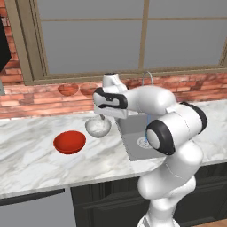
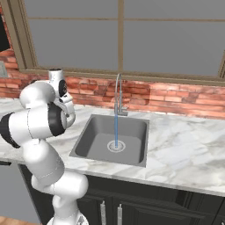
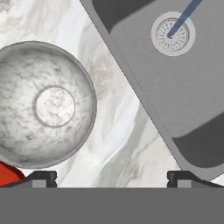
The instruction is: Rinse each bowl for a few seconds and place them down in the sink or on the counter.
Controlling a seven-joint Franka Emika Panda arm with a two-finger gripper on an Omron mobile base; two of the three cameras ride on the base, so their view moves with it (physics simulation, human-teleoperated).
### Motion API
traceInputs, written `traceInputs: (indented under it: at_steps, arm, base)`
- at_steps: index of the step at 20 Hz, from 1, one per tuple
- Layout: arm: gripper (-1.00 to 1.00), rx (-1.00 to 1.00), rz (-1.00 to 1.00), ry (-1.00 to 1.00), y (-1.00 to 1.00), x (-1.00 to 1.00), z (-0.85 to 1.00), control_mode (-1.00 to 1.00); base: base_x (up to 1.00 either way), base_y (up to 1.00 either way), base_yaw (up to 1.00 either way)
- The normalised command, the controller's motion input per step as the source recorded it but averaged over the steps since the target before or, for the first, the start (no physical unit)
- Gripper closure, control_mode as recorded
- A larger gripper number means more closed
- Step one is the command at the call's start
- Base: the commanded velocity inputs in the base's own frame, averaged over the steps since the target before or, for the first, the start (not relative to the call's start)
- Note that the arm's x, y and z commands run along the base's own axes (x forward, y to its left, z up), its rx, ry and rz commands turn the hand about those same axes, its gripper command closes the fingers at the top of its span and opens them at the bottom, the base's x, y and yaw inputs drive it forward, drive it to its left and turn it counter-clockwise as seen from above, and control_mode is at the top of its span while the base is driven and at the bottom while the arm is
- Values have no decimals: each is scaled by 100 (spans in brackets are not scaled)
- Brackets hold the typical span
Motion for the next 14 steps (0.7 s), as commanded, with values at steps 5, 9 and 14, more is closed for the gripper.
traceInputs:
  at_steps: [5,9,14]
  arm:
    - [-100,0,3,0,0,35,-11,-100]
    - [-100,0,3,-2,0,24,-17,-100]
    - [-100,0,3,-2,0,21,-24,-100]
  base:
    - [0,0,0]
    - [0,0,0]
    - [0,0,0]
